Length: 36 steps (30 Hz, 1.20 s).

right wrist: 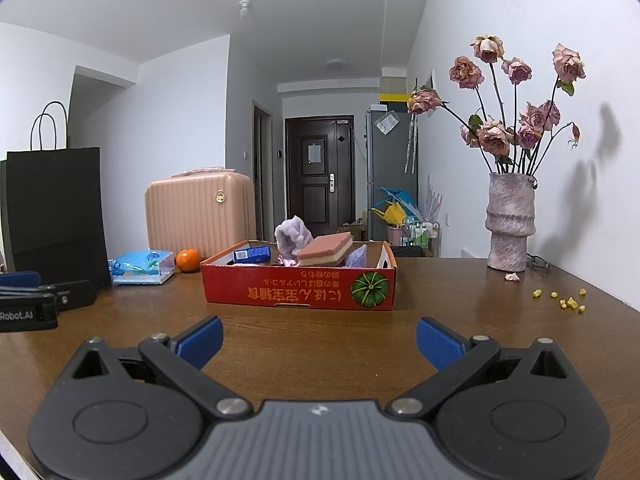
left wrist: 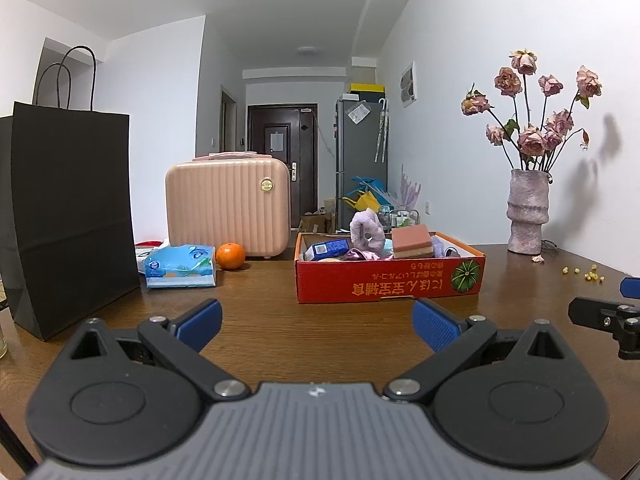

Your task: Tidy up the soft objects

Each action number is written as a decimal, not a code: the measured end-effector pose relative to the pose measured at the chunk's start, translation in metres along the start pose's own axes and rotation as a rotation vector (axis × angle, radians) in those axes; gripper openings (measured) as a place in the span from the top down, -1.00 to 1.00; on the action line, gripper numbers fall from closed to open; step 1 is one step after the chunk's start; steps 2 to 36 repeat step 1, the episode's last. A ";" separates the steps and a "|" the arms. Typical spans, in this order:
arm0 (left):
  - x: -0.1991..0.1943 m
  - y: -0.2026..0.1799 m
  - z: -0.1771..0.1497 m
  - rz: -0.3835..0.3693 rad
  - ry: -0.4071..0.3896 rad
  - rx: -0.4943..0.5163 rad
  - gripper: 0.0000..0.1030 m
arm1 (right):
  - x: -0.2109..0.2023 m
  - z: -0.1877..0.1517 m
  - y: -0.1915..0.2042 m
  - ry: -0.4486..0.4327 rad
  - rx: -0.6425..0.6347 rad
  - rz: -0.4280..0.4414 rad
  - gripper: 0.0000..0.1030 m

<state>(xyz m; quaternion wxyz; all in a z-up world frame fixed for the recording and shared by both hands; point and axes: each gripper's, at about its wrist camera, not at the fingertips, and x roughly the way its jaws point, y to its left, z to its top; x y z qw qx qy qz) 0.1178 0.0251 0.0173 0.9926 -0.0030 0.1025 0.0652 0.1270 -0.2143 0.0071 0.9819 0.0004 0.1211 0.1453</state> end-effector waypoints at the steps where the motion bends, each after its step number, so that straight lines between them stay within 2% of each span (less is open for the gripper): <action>1: 0.000 0.000 0.000 -0.001 0.000 0.001 -1.00 | 0.000 0.000 0.000 0.000 0.000 0.000 -1.00; 36: 0.000 0.000 0.000 -0.001 0.000 0.001 -1.00 | 0.000 0.000 0.000 0.000 0.000 0.000 -1.00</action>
